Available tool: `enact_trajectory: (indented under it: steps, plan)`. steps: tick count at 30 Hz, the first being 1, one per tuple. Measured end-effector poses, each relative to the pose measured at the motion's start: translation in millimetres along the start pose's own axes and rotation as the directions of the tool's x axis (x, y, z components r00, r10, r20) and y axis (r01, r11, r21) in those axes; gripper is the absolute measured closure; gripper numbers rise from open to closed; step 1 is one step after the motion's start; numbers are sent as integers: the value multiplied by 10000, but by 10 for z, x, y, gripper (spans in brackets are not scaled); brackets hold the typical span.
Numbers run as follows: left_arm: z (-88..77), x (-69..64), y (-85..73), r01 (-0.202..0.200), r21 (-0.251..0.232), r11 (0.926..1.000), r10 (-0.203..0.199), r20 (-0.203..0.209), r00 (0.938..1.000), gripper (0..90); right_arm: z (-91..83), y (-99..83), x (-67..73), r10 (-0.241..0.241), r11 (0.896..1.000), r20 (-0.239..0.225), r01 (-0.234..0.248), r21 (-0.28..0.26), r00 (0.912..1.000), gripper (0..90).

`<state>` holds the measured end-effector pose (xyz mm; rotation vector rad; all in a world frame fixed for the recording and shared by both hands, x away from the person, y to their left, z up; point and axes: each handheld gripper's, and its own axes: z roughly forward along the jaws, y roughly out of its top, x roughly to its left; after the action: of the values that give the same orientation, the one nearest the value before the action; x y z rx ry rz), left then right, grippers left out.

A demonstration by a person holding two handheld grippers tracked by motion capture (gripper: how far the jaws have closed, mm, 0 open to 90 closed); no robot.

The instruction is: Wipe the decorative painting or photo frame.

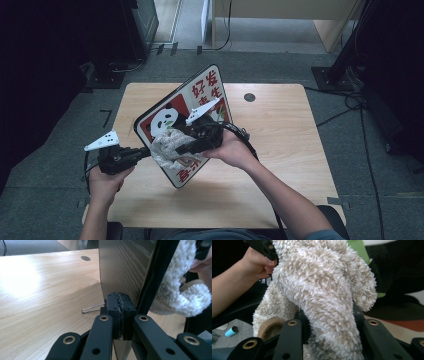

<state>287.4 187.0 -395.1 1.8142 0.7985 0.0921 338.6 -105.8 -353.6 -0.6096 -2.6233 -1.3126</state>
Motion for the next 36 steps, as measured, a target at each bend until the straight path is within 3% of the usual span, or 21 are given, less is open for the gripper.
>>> enact_trajectory:
  steps: [36]
  plan:
    - [1, 2, -2, 76, 10, 10000, -76, 69, 9999, 890, 259, -476, -121, 650, 9957, -269, -631, 674, 9975, 659]
